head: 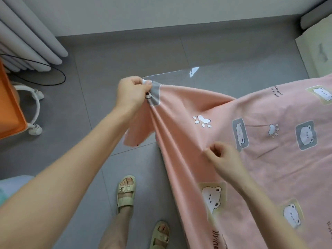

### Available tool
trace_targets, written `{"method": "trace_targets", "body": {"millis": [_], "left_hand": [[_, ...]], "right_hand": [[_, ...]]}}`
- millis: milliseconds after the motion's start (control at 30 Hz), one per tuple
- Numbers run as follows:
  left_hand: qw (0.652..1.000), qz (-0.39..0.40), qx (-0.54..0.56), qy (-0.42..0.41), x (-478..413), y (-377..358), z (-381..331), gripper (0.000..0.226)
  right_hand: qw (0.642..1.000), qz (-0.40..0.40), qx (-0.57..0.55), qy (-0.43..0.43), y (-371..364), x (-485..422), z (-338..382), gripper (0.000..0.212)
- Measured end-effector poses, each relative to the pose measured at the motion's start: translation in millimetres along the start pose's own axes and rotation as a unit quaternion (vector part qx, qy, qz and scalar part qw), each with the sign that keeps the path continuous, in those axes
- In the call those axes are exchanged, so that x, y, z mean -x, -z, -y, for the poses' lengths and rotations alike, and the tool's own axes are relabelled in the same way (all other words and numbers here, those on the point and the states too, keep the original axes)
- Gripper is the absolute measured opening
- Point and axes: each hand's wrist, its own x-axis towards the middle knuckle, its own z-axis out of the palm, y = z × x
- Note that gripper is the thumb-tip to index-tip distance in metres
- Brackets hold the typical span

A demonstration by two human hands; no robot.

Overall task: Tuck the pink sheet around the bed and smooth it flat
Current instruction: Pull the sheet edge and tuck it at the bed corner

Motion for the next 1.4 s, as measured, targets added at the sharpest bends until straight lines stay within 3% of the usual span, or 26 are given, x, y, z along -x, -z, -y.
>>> {"method": "trace_targets", "body": {"millis": [100,167,233,367,433,500,567,667,700,800,867,967,1033,1200,1400], "left_hand": [[0.965,-0.099,-0.225,0.087,-25,5,31,0.021],[0.931,-0.109,-0.299,0.176,-34,11,53,0.032],[0.915,-0.080,-0.341,0.199,-35,9,68,0.037],[0.891,0.048,-0.435,0.124,-26,-17,80,0.035],[0.882,0.133,-0.445,0.080,-20,-37,83,0.037],[0.876,0.213,-0.429,0.053,-12,-61,88,0.044],[0.880,0.272,-0.381,0.077,-5,-85,90,0.047],[0.900,0.271,-0.311,0.142,0,-117,88,0.054],[0.892,0.267,-0.336,0.138,0,-125,87,0.054],[0.866,0.237,-0.428,0.108,-5,-137,85,0.024],[0.859,0.227,-0.447,0.103,-16,-138,87,0.023],[0.801,0.277,-0.515,0.127,-32,-139,72,0.033],[0.760,0.310,-0.557,0.125,-45,-146,61,0.024],[0.788,0.297,-0.539,0.024,-91,-204,39,0.039],[0.782,0.390,-0.487,0.010,-135,-297,64,0.057]], "right_hand": [[0.996,-0.009,0.088,-0.015,-20,-12,-2,0.032],[0.992,-0.020,0.118,-0.037,-26,-16,-11,0.036],[0.987,-0.040,0.139,-0.063,-27,-20,-20,0.037],[0.977,-0.069,0.158,-0.121,-22,-27,-40,0.027],[0.973,-0.092,0.159,-0.144,-20,-34,-49,0.020],[0.966,-0.102,0.168,-0.167,-18,-43,-57,0.036],[0.963,-0.104,0.156,-0.192,-17,-55,-63,0.046],[0.960,-0.103,0.120,-0.231,-15,-77,-69,0.051],[0.960,-0.095,0.106,-0.242,-14,-84,-69,0.052],[0.963,-0.066,0.073,-0.252,-13,-102,-68,0.046],[0.964,-0.067,0.064,-0.250,-8,-112,-67,0.040],[0.966,-0.081,0.069,-0.236,13,-124,-66,0.031],[0.966,-0.097,0.092,-0.223,29,-136,-64,0.034],[0.948,-0.146,0.209,-0.190,59,-196,-68,0.045],[0.898,-0.127,0.277,-0.317,73,-276,-86,0.064]]}}
